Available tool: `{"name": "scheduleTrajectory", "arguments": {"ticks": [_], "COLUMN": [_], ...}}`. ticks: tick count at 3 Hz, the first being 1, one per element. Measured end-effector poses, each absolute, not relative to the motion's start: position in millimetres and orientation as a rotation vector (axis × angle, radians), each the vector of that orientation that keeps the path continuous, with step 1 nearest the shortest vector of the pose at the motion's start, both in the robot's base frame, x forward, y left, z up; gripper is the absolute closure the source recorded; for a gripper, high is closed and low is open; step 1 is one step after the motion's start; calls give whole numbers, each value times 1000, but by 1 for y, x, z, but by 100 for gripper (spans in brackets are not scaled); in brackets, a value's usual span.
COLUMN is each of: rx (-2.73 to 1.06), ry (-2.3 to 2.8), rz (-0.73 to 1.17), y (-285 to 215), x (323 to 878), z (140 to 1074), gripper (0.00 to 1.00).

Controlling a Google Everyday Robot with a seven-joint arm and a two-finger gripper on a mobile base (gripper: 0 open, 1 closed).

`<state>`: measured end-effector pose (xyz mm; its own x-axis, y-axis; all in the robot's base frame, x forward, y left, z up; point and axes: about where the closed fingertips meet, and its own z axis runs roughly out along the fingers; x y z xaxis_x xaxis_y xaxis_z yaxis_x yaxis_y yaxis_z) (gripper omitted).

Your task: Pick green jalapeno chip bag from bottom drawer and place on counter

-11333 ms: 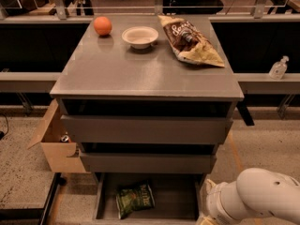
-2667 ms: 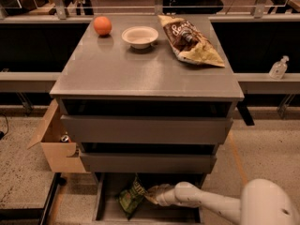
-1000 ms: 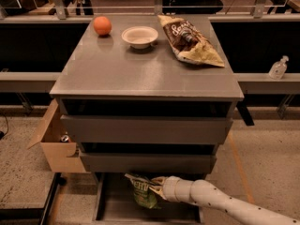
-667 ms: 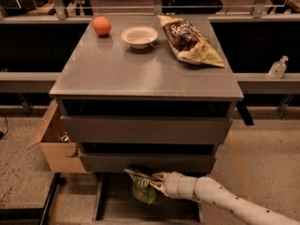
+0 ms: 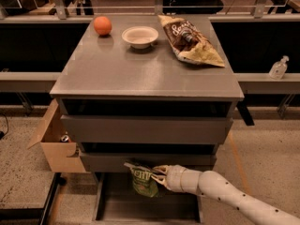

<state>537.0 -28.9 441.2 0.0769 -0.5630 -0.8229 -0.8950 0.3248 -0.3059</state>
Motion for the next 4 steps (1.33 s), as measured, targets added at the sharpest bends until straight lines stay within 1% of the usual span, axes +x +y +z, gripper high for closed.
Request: {"name": "scheduleTrajectory", "arguments": {"ticks": [1,4], "rx": [-1393,-1614], "ry": [1557,1149], "rz": [417,286], "y": [-18,55], "x": [538,532], "z": [459,632], "gripper": [100,100]}}
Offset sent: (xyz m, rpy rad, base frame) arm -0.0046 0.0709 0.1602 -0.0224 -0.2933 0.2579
